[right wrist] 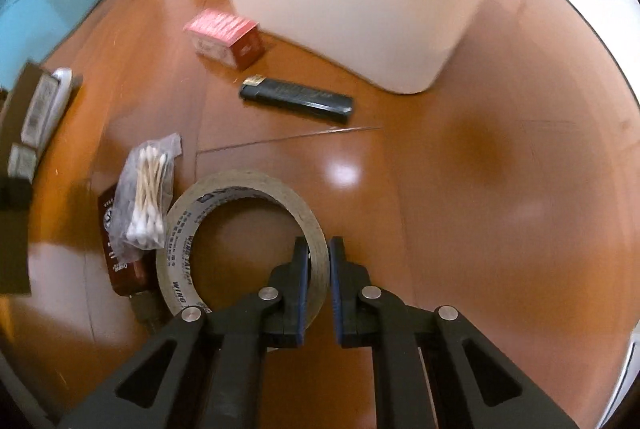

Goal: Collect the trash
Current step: 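Grasp the dark brown photo card with the left tool while the right tool grasps the tape roll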

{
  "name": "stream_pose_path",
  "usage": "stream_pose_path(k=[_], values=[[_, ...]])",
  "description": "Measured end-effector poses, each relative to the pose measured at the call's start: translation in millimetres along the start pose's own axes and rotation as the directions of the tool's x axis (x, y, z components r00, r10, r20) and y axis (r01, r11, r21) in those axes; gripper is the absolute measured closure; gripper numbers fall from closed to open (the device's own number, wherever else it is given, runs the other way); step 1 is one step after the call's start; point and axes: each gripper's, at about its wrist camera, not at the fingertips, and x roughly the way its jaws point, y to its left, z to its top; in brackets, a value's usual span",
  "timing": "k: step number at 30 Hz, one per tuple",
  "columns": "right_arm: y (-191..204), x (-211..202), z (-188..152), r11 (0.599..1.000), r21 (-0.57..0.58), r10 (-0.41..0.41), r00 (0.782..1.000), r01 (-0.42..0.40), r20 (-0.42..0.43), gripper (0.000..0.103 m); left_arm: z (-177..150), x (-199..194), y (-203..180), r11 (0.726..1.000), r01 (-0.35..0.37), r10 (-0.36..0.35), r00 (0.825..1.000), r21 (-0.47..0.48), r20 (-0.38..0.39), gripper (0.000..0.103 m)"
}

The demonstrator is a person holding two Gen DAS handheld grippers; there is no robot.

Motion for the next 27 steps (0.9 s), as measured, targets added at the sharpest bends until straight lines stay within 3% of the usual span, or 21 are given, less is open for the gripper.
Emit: stream_pose_path(k=[5,10,12,14,17,19,20,23,25,27], values=[[-21,-37,-11,0.997,0.078,-0.026,0.996,0.019,0.085,0.094,16,-57,-27,0.997,0.043,-0.050,0.991,0.056,0.124,0.028],[-40,-69,-17,0.981,0.190,-0.054,0.989,0.026,0.140,0.094,24,-115,-70,0.981,0.125,-0.156,0.964,0.151,0.216,0.028],[-43,-75,-19,0.974,0.225,-0.050,0.987,0.015,0.150,0.094,34,-143,-81,0.968,0.178,-0.215,0.952,0.176,0.219,0.028],[-43,-80,-24,0.968,0.249,-0.043,0.987,0.004,0.153,0.094,45,-170,-92,0.953,0.218,-0.268,0.930,0.211,0.252,0.028],[-43,-82,-28,0.961,0.276,-0.034,0.986,-0.013,0.162,0.094,76,-217,-120,0.921,0.217,-0.330,0.874,0.323,0.356,0.028],[-43,-83,-29,0.956,0.292,-0.034,0.985,-0.018,0.171,0.094,109,-220,-136,0.903,0.201,-0.345,0.866,0.380,0.361,0.028],[-45,-85,-29,0.953,0.302,-0.034,0.984,-0.021,0.178,0.094,124,-216,-146,0.898,0.186,-0.337,0.874,0.399,0.350,0.028],[-53,-89,-30,0.944,0.330,-0.036,0.980,-0.030,0.194,0.094,188,-167,-175,0.893,0.158,-0.266,0.941,0.422,0.209,0.028],[-56,-91,-30,0.938,0.344,-0.041,0.979,-0.031,0.199,0.094,213,-132,-185,0.890,0.085,-0.167,0.975,0.447,0.146,0.027],[-61,-94,-32,0.934,0.356,-0.042,0.979,-0.033,0.201,0.094,220,-97,-187,0.902,0.060,-0.109,0.990,0.428,0.092,0.027]])
